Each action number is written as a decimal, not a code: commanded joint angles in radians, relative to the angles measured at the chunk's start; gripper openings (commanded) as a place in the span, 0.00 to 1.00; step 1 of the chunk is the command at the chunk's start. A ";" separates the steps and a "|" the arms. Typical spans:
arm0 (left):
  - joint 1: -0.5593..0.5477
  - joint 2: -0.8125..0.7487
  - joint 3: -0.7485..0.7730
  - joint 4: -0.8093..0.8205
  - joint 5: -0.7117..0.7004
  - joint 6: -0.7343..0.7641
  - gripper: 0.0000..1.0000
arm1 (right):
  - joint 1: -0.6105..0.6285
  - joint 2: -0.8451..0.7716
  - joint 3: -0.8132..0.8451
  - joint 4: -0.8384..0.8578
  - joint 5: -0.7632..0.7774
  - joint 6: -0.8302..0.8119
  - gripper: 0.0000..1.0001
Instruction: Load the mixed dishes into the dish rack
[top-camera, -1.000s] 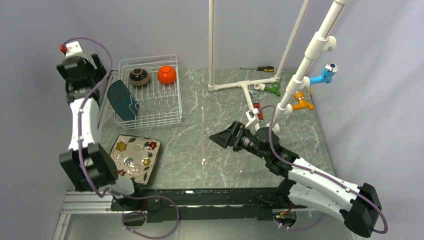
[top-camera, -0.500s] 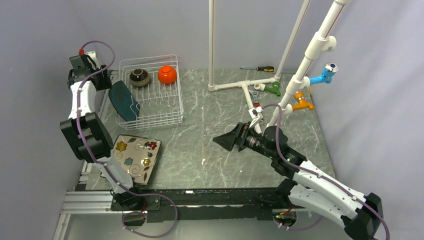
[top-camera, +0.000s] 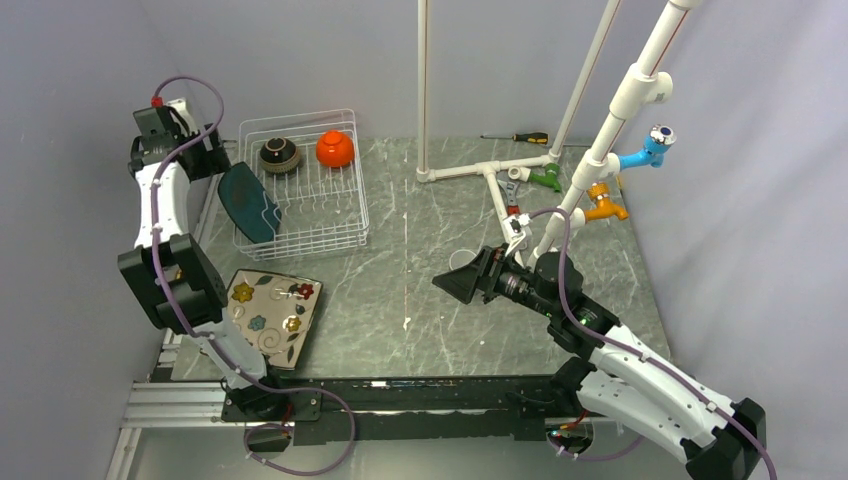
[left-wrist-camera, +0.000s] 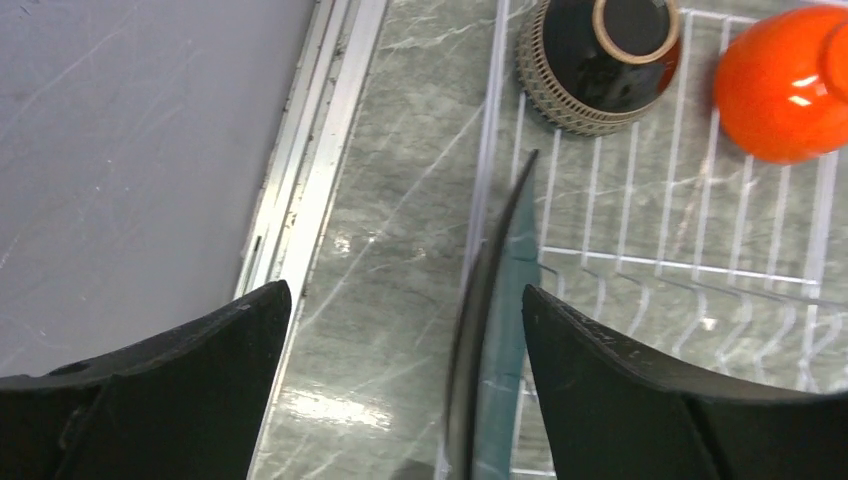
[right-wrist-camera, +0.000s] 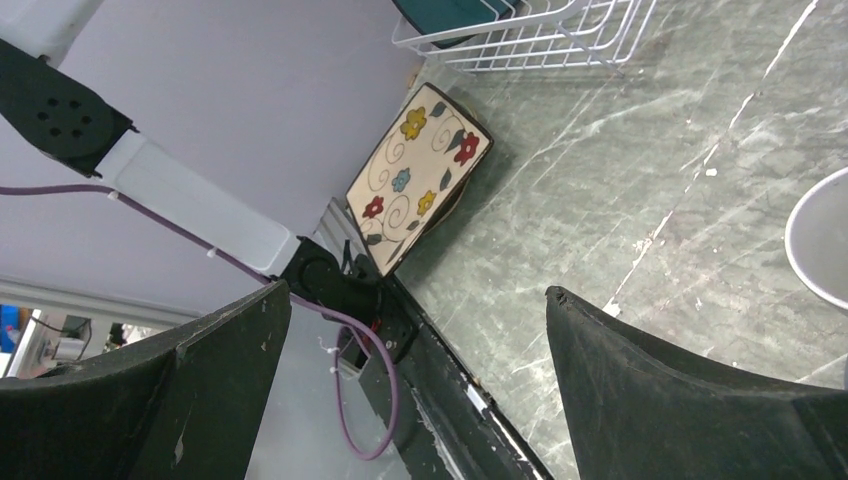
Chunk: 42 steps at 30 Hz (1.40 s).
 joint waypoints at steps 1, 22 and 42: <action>-0.011 -0.079 0.058 -0.043 0.078 -0.061 0.94 | -0.008 -0.020 -0.014 0.027 -0.025 -0.005 1.00; -0.057 0.094 0.126 -0.220 0.083 0.100 0.51 | -0.010 0.021 -0.020 0.074 -0.027 0.021 1.00; -0.068 0.019 0.131 -0.204 -0.001 0.073 0.00 | -0.015 0.035 -0.024 0.092 -0.028 0.033 1.00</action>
